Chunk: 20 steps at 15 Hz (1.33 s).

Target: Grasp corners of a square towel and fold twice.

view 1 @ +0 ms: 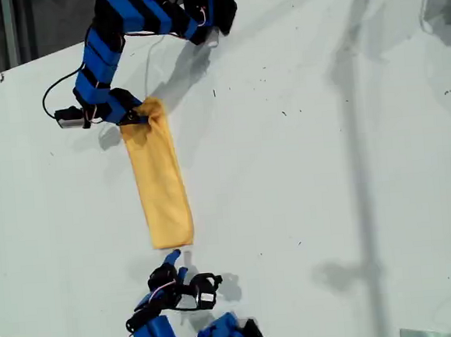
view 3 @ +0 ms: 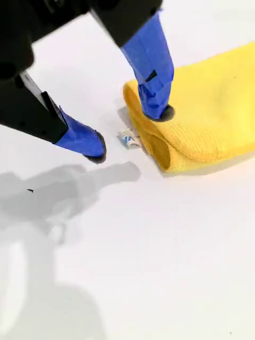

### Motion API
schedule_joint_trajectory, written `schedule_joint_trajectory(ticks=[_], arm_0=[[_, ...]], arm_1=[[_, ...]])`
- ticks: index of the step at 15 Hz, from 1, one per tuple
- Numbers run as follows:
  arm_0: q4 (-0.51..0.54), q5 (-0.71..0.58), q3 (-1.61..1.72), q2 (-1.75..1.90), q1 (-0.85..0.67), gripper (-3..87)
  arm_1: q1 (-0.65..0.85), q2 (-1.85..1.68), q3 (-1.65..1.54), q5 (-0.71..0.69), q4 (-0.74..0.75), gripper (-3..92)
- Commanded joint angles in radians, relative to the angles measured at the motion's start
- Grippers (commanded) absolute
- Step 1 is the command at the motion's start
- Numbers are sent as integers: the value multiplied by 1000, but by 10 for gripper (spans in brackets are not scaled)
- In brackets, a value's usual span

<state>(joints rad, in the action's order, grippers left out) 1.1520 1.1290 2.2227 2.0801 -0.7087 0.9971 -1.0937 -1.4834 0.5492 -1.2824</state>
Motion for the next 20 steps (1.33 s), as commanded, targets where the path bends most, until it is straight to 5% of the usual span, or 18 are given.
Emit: schedule_joint_trajectory(ticks=[1,6,10,12,20], arm_0=[[25,15,110,301,-14,208],[-97,66,469,543,-11,200],[-238,77,632,549,-25,195],[-227,97,652,589,-20,192],[-176,117,732,769,-48,188]], arm_1=[[58,-149,-126,35,37,0],[-58,-443,-216,91,44,-1],[-265,-451,86,150,-81,-1],[-325,-426,212,156,-81,-1],[-591,-210,400,84,391,-1]])
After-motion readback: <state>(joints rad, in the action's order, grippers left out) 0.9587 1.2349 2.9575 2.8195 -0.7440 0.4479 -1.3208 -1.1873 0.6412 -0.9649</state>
